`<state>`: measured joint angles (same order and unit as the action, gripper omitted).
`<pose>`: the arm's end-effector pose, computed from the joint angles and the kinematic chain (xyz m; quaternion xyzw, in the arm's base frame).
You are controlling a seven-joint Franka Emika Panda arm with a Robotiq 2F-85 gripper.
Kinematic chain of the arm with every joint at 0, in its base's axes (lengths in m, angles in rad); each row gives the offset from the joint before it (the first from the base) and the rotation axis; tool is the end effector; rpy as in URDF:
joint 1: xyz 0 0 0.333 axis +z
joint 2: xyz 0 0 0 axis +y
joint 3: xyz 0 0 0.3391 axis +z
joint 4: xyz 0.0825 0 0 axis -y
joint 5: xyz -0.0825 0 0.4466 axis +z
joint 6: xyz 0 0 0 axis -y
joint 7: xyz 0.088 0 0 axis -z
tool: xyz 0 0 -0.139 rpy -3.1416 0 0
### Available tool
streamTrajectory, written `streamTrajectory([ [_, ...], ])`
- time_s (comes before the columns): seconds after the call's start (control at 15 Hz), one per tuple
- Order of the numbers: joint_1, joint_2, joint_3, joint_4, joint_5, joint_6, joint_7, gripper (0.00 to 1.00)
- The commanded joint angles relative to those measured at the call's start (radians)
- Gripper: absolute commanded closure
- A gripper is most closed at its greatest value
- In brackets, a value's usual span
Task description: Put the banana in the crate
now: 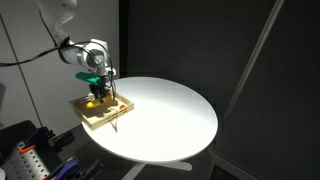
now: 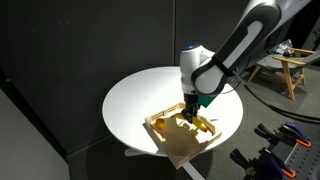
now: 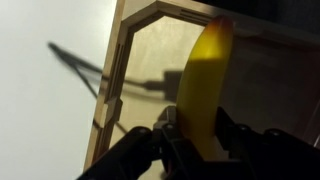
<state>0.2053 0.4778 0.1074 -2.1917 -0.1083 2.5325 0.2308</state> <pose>0.5454 0.1810 0.0879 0.9944 0.0828 -0.0628 0.0206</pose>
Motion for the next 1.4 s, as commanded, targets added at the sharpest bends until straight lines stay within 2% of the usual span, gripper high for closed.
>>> streamTrajectory([
  [0.0, -0.002, 0.021, -0.011, 0.015, 0.016, 0.011, -0.036, 0.85],
  [0.8, 0.01, 0.048, -0.064, 0.034, 0.007, 0.041, 0.012, 0.85],
  [1.27, 0.012, 0.059, -0.072, 0.034, 0.008, 0.045, 0.011, 0.85],
  [1.33, 0.011, 0.06, -0.072, 0.034, 0.008, 0.043, 0.009, 0.56],
])
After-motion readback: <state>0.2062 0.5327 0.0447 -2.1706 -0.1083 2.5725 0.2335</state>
